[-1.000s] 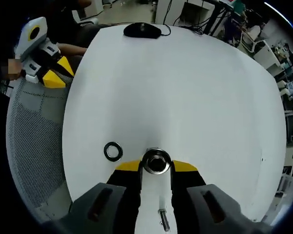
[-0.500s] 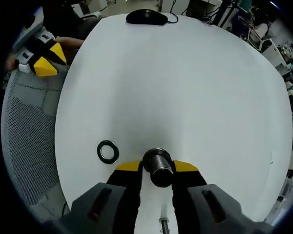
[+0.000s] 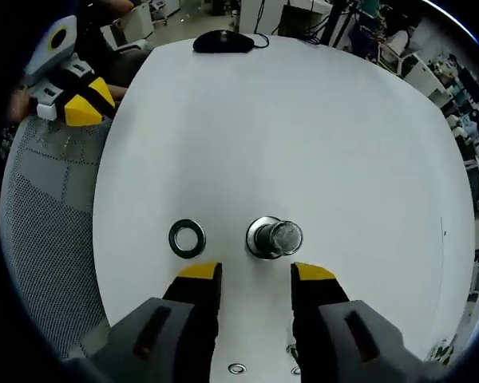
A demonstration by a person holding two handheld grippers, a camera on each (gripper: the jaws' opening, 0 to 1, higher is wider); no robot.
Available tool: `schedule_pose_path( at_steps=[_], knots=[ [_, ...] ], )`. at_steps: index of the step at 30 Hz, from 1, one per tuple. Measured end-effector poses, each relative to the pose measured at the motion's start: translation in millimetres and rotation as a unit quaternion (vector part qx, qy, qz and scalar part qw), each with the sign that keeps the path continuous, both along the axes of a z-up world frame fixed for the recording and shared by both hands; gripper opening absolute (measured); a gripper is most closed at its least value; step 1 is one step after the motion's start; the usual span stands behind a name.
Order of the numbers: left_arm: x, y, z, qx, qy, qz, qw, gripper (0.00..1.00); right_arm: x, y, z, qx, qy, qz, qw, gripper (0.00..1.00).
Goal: Place the washer onto the threaded stud by aligning its center hole with the stud, sliding it down to the base, and recovering from edge contact or off-axis alignment until the washer reaches the visible bottom stop.
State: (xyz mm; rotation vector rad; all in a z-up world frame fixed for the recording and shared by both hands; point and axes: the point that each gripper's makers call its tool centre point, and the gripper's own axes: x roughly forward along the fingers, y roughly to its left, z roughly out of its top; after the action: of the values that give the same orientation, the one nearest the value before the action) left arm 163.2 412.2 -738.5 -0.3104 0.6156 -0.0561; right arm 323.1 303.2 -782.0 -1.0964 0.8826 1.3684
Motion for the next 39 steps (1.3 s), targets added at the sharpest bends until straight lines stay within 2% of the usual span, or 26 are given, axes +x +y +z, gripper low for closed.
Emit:
schedule_pose_path(
  at_steps=[8, 13, 19, 25, 26, 28, 31, 34, 35, 36, 39],
  knots=[
    [-0.7, 1, -1.2, 0.002, 0.004, 0.003, 1.0000, 0.06, -17, -8, -1.4, 0.015, 0.026, -0.012, 0.9995, 0.35],
    [-0.9, 1, -1.7, 0.000, 0.006, 0.003, 1.0000, 0.05, -30, -12, -8.9, 0.010, 0.030, 0.000, 0.9995, 0.35],
    [-0.4, 2, -0.5, -0.003, 0.002, 0.006, 1.0000, 0.05, -50, -3, -14.5, 0.007, 0.050, 0.017, 0.9986, 0.35],
    [-0.9, 4, 0.9, -0.013, -0.004, 0.020, 0.9997, 0.05, -60, 11, -18.5, 0.005, 0.048, 0.043, 0.9979, 0.35],
    [-0.9, 5, 1.1, -0.014, -0.005, 0.020, 0.9997, 0.05, -59, 14, -18.2, 0.005, 0.039, 0.052, 0.9979, 0.35],
    [-0.7, 3, -0.1, -0.010, -0.002, 0.013, 0.9999, 0.05, -60, 16, -17.8, 0.004, 0.041, 0.053, 0.9977, 0.35],
    [0.8, 3, 2.9, -0.011, -0.012, 0.014, 0.9998, 0.05, -61, 18, -18.2, 0.003, 0.041, 0.056, 0.9976, 0.35],
    [0.4, 3, 1.8, -0.013, -0.009, 0.013, 0.9998, 0.05, -61, 17, -17.9, -0.003, 0.039, 0.065, 0.9971, 0.35],
    [0.4, 3, 1.8, -0.012, -0.009, 0.013, 0.9998, 0.04, -61, 16, -17.9, -0.005, 0.038, 0.072, 0.9966, 0.35],
    [0.4, 3, 2.0, -0.012, -0.010, 0.014, 0.9998, 0.04, -63, 18, -17.8, -0.003, 0.037, 0.098, 0.9945, 0.35],
    [0.2, 3, 2.6, -0.013, -0.011, 0.015, 0.9997, 0.04, -63, 18, -18.1, -0.010, 0.038, 0.093, 0.9949, 0.34]
  ],
)
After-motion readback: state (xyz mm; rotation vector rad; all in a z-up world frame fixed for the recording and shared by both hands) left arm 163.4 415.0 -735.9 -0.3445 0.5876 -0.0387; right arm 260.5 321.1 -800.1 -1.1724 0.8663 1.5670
